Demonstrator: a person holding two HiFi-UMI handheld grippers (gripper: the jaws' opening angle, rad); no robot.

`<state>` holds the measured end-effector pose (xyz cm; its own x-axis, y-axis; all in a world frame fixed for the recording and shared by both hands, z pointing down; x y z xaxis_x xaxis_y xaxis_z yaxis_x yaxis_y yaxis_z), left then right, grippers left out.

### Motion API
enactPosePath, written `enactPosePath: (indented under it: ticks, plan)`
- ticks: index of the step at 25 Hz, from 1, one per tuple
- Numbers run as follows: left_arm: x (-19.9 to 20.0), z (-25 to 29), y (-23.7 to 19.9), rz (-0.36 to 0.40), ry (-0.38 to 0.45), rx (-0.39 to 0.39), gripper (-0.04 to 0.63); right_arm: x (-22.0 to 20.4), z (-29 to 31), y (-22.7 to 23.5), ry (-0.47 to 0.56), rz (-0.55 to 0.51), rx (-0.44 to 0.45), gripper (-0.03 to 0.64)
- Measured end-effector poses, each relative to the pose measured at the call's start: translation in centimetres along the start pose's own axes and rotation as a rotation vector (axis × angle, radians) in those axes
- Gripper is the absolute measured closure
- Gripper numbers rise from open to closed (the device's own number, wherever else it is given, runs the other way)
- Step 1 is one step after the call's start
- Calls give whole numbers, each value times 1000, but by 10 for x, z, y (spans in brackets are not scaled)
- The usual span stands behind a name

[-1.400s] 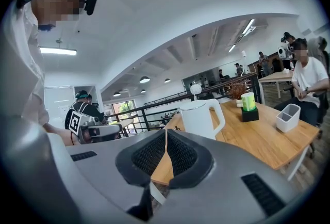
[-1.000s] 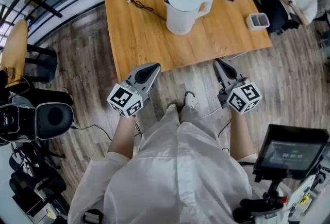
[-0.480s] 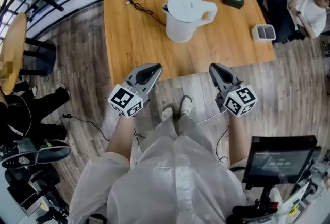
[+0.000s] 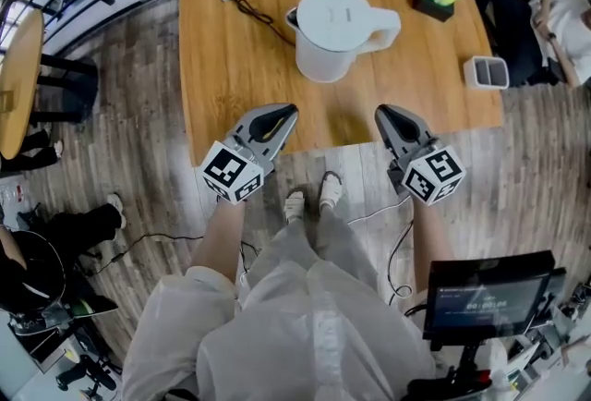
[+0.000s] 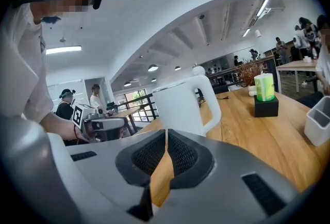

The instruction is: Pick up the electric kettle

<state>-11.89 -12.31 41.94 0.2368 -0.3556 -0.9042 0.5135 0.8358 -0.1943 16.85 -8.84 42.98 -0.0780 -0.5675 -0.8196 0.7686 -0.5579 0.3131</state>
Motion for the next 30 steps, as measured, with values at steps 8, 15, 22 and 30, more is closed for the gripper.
enactPosePath:
  ticks: [8,15,22,30]
  plan:
    - [-14,29,-18,-35,3,43,588,-12,26,27,-37,2,20,604]
    - [-22,41,-29,-57,26,42,584,-15,41,45,-26,2,-1,604]
    - [-23,47,-42,-46,22,69,499,-12,51,59,1,-9,-25,604]
    - [-21,60,-60,10,30,85,196,-3,64,77,33,-21,-20,603]
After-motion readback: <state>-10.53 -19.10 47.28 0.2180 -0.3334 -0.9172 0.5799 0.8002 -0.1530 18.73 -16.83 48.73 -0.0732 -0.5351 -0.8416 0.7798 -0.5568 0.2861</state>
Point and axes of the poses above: the fingertips, and each gripper's own axes: z forward along the fingers, y to its right, x out of its top, the point moved 9 cm from there along -z, backward along the fingers, and after that the axes turned 14 degrees about -y, right-handed, at the moved point
